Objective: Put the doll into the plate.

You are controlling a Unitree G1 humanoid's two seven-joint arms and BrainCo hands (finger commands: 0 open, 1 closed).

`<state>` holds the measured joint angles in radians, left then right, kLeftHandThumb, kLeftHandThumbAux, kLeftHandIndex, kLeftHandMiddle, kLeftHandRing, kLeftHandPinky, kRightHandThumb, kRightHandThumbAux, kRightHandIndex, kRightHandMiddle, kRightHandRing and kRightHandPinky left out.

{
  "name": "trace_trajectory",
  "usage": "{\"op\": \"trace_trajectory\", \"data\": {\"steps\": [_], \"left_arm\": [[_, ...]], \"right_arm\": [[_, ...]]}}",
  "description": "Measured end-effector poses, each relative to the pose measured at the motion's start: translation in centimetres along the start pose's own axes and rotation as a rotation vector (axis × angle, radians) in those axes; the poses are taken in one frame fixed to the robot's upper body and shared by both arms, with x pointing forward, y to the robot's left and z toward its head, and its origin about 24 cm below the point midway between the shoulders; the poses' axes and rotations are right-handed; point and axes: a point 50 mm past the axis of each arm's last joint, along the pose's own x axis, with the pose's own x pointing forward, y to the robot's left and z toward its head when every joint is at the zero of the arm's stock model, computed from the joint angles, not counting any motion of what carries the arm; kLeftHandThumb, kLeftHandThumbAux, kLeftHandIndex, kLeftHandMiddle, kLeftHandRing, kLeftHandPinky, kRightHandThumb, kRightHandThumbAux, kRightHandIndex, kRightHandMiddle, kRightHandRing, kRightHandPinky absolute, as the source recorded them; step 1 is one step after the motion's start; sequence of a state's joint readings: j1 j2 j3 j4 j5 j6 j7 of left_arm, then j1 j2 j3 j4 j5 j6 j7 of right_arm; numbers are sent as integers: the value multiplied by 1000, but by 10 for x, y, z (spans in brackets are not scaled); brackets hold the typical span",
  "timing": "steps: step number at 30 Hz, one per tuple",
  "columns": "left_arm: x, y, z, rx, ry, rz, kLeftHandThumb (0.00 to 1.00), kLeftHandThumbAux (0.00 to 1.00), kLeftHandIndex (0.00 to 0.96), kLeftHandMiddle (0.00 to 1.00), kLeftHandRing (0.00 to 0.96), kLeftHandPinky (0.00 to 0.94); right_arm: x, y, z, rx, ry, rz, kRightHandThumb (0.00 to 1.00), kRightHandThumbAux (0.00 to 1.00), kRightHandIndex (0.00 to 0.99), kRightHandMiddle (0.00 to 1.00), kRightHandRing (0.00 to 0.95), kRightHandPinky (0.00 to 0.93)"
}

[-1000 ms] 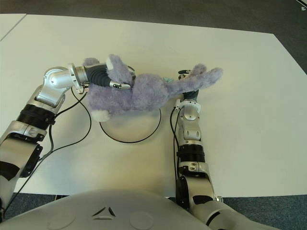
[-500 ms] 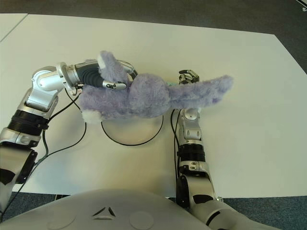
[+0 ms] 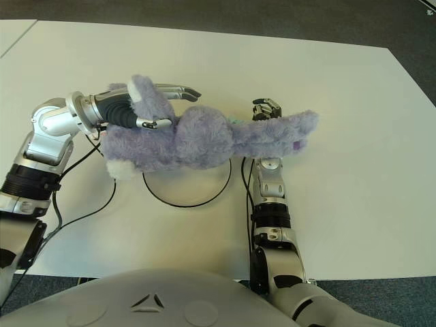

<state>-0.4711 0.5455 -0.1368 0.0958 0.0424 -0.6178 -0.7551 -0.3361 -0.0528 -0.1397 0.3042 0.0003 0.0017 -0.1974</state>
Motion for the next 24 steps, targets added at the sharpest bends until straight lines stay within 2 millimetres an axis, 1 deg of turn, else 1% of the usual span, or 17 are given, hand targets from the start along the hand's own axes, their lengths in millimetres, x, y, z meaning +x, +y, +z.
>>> {"op": "trace_trajectory", "data": {"steps": [9,18,24], "left_arm": [[-15,-1,4,137,14,48,416,128,0,0,0,0],[-19,-2,9,252,25,106,396,124,0,0,0,0],[-20,-6,11,325,29,137,346,126,0,0,0,0]], "right_arm": [[2,1,0,5,-8,10,712,715,442,775,780,698],[4,2,0,6,-12,11,710,715,442,772,778,689],[4,2,0,5,-11,11,710,715,442,784,786,700]]}}
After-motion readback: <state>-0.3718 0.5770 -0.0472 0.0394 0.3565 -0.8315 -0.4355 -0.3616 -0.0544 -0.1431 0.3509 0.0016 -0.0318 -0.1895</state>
